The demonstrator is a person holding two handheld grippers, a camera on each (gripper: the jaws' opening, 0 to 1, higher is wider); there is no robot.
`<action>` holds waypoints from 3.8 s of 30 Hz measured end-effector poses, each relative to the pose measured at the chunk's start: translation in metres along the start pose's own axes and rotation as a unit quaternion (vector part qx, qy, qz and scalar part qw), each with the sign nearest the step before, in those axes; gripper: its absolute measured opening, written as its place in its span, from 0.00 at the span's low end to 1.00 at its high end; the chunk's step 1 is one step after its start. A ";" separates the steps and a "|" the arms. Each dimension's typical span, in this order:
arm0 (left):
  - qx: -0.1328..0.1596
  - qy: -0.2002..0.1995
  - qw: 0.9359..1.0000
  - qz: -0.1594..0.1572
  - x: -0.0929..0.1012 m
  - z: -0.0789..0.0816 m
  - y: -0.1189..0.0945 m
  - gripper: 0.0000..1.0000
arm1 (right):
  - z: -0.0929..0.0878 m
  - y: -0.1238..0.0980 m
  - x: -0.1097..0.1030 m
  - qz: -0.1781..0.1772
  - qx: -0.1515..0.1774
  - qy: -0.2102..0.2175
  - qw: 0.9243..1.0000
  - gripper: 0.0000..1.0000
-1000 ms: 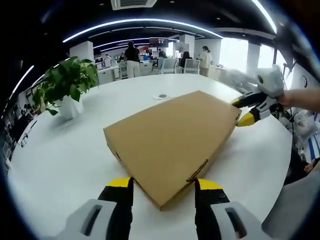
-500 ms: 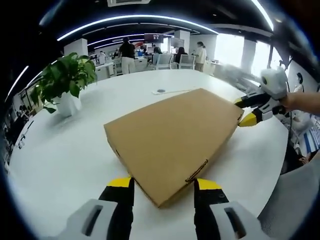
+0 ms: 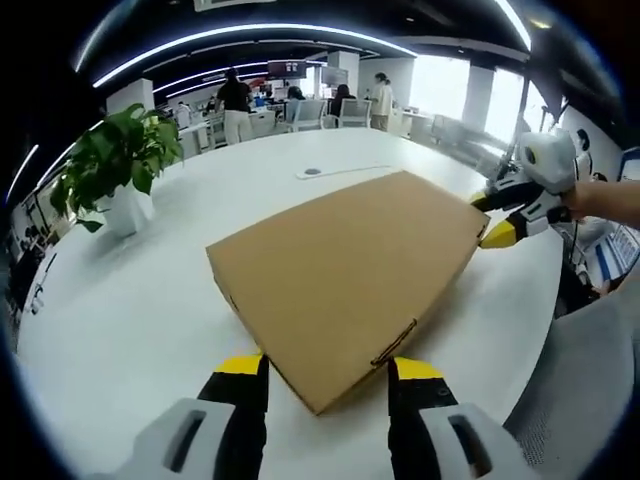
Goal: Operate the shoe box by opening the lid, removing the specified soft item, and placing it in the target area until the item is outside and the box remains undamaged.
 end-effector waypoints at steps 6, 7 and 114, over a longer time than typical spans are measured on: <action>-0.007 0.010 1.000 -0.011 -0.006 -0.006 -0.008 0.47 | -0.001 -0.003 -0.016 -0.006 -0.002 0.006 1.000 0.40; -0.008 0.011 1.000 -0.012 -0.007 -0.007 -0.009 0.47 | -0.001 -0.003 -0.018 -0.007 -0.002 0.007 1.000 0.40; 0.074 0.002 0.996 -0.040 -0.043 -0.003 -0.114 0.69 | 0.065 -0.035 -0.109 -0.008 0.104 -0.007 0.995 0.40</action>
Point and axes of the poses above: the point that each gripper's makers call its tool centre point, and the gripper's own axes: y roughly forward along the fingers, x roughly to its right, z roughly out of its top, the point moved 7 cm from there along -y, roughly backward along the fingers, and after that the axes turned 7 degrees about -z, right-handed, at the moved point
